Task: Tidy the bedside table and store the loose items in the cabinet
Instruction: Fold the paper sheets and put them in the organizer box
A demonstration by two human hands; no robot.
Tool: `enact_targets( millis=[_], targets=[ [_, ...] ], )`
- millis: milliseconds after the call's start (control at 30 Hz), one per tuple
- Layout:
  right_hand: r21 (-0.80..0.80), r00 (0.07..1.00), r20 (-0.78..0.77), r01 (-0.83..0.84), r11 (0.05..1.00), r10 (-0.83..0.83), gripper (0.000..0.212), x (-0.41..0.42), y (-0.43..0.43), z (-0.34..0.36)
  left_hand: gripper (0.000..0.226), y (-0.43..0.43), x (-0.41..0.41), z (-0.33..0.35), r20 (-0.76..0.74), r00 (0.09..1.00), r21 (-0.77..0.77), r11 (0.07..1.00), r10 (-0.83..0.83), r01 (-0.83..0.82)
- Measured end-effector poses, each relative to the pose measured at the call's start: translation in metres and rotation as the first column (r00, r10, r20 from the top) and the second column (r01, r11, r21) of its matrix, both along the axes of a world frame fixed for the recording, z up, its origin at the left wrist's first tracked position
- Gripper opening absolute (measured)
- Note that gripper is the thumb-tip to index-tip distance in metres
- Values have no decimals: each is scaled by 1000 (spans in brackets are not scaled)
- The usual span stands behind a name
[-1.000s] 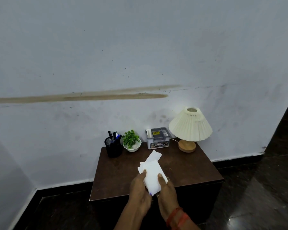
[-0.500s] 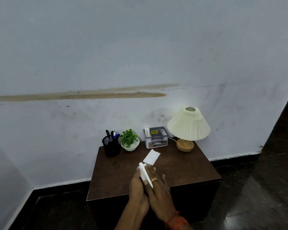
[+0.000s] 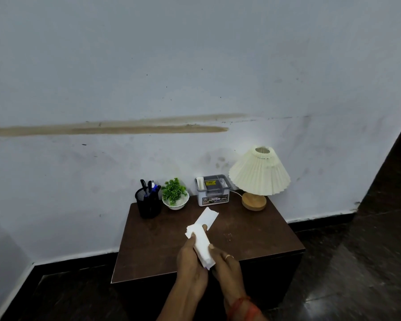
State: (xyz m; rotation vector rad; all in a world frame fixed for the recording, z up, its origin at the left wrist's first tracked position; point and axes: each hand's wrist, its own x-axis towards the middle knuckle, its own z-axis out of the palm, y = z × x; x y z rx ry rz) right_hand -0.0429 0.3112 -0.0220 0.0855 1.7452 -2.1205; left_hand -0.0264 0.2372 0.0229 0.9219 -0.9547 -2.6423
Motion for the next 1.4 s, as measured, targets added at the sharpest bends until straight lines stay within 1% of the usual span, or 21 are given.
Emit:
enact_targets(
  millis=[33,133,233,333,400,467,533,600,633,667,733,767,800,867,933,1000,1100,1167,1267,1333,1400],
  targets=[
    [16,999,3,-34,999,34,49,0,-1,0,26,1,-1,2,-7,1000,-3,1000,11,-11],
    [-58,996,93,-2,998,7,28,-4,-4,1,24,3,-7,-4,-10,1000,-37,999,-25,24],
    [-59,991,129,40,997,-32,25,-17,-4,4,27,-2,-15,-8,20,999,-45,999,-27,27],
    [-35,992,99,78,996,-74,18,-35,-4,11,38,-12,-34,-24,25,1000,8,1000,1,-1],
    [-3,994,78,77,997,-77,14,-52,-4,17,31,-16,-43,-28,-25,999,25,999,35,-34],
    [99,997,-1,80,992,-80,18,-73,-7,21,21,-19,-48,-25,-82,996,23,999,46,-44],
    [226,988,-143,93,970,-62,26,-97,-9,26,17,-26,-58,-24,-114,993,-3,999,34,-34],
    [370,949,-315,110,923,13,25,-118,-8,41,24,-37,-73,-20,-127,991,-99,994,30,-43],
    [438,908,-412,127,890,73,23,-129,-6,50,30,-45,-83,-18,-129,991,-189,980,38,-62],
    [509,852,-501,147,848,153,21,-141,-5,59,35,-53,-93,-16,-136,990,-300,950,44,-84],
    [641,694,-633,222,735,343,22,-164,-5,78,43,-73,-112,-7,-150,988,-541,835,19,-98],
    [681,605,-667,260,685,434,24,-176,-7,84,45,-83,-121,-3,-154,988,-658,749,-26,-83],
    [710,518,-679,284,644,521,25,-189,-9,90,48,-94,-131,1,-150,985,-763,643,-86,-60],
    [756,417,-653,299,582,632,26,-214,-15,97,52,-111,-151,7,-109,972,-907,421,-208,-11],
    [792,380,-610,330,514,695,34,-234,-22,104,52,-121,-169,13,-64,963,-969,248,-260,3],
    [797,343,-591,389,463,730,36,-251,-31,110,48,-125,-184,18,-34,964,-996,84,-264,-13],
    [795,295,-561,454,404,773,34,-268,-45,111,41,-127,-205,25,-7,967,-993,-108,-256,-35],
    [788,274,-549,485,380,789,33,-279,-51,110,38,-129,-218,24,18,977,-980,-199,-210,-25],
    [786,288,-548,497,366,785,32,-293,-59,108,27,-134,-235,21,11,994,-964,-266,-104,-17],
    [795,320,-548,487,362,773,32,-303,-64,104,25,-137,-244,18,1,997,-967,-252,-83,-20],
    [799,347,-555,475,369,756,30,-311,-68,99,24,-140,-252,15,-17,996,-980,-197,-93,-35]
  ],
)
